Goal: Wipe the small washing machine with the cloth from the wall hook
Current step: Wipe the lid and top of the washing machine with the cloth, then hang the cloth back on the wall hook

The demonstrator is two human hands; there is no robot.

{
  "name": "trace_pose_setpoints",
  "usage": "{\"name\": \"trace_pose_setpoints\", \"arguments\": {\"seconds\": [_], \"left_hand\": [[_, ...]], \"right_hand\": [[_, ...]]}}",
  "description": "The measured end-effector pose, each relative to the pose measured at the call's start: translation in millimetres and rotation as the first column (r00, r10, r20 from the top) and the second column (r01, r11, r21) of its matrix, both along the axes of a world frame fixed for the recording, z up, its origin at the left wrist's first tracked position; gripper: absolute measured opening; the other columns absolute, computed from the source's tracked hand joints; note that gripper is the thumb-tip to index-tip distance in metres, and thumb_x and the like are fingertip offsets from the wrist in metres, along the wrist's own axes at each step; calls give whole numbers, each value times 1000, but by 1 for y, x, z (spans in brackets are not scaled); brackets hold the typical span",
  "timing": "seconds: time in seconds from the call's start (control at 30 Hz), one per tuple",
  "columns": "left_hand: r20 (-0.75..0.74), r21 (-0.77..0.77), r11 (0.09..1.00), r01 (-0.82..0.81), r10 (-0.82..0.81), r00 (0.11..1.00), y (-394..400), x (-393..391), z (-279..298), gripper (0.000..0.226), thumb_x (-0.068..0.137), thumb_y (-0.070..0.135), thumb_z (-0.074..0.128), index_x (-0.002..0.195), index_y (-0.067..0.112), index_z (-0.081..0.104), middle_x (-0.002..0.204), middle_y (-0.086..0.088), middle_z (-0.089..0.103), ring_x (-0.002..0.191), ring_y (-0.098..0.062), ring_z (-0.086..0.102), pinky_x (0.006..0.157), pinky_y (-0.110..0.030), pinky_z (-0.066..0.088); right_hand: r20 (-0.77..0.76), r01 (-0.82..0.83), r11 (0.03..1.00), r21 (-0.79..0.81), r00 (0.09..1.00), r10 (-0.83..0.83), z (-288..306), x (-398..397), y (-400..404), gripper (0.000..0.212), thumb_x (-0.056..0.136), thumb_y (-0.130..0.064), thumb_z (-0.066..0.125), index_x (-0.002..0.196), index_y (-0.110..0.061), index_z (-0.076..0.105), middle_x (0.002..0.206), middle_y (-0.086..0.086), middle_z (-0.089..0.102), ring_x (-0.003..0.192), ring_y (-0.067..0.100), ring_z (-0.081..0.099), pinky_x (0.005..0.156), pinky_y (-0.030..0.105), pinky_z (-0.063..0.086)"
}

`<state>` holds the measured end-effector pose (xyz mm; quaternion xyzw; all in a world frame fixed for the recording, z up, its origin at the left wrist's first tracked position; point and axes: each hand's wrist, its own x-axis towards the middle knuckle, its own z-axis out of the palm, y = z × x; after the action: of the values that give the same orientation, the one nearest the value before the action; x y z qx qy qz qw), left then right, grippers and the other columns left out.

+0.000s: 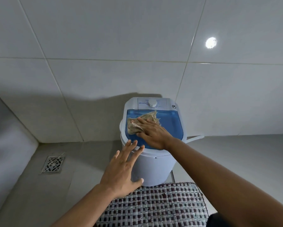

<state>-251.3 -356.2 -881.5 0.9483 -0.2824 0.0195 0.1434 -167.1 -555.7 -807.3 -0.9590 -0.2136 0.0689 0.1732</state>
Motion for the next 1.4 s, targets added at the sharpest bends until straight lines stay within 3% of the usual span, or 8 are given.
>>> {"name": "trace_pose_setpoints", "arguments": {"seconds": [0.43,0.6,0.73,0.87,1.03,1.17,1.27,1.4], "left_hand": [[-43,46,999,0,2,999,1,2,2,113,85,72,60,160,42,-18,170,11,-29,154,-9,-31,126,-45,1],[-54,14,1000,-5,6,999,0,1,5,113,83,70,64,163,40,-10,173,9,-20,157,-11,-24,126,-50,7],[-59,-17,1000,-3,2,998,0,2,10,108,81,73,61,165,37,3,175,5,-5,160,-14,-12,128,-56,15],[-96,-80,994,-72,64,993,-6,4,34,87,82,75,55,157,36,35,167,6,27,155,-16,26,126,-53,22],[-237,-448,866,-221,124,964,-25,19,83,49,92,54,69,135,32,62,141,9,54,122,-8,54,102,-34,43],[-316,-664,728,-172,-65,947,-42,29,125,43,91,54,69,127,30,67,127,11,67,112,-1,64,102,-34,51],[-262,-733,666,-140,-87,961,-51,36,149,35,89,51,74,111,25,77,104,7,78,99,-13,73,94,-39,57],[-181,-800,584,-135,-21,983,-50,42,166,11,91,29,79,94,18,80,86,-3,78,83,-25,73,77,-36,59]], "right_hand": [[25,261,965,36,965,-262,-4,-35,-72,50,106,-49,34,152,-34,44,164,-6,38,149,20,37,121,44,31],[-5,437,883,173,897,-443,14,-51,-92,32,107,-38,40,108,-20,67,112,8,71,102,35,64,87,42,47],[-253,619,560,551,763,-594,32,-60,-99,23,105,-33,47,101,-20,66,109,8,70,106,31,64,94,46,50],[-484,672,303,676,715,-504,46,-73,-95,18,102,-30,56,98,-18,69,102,7,71,102,29,64,85,44,51],[-528,598,358,717,801,-281,67,-80,-80,19,101,-24,59,98,-11,72,91,4,73,93,22,65,80,37,50],[-427,449,550,704,887,-178,84,-78,-64,20,101,-22,58,102,-10,74,100,9,74,97,22,67,90,38,53],[-291,327,700,634,940,-176,90,-75,-52,26,100,-26,60,104,-4,72,104,25,70,91,24,63,87,41,50],[-124,239,709,663,970,-211,97,-74,-44,13,94,-23,70,104,-14,68,92,20,74,84,23,70,80,41,56]]}}
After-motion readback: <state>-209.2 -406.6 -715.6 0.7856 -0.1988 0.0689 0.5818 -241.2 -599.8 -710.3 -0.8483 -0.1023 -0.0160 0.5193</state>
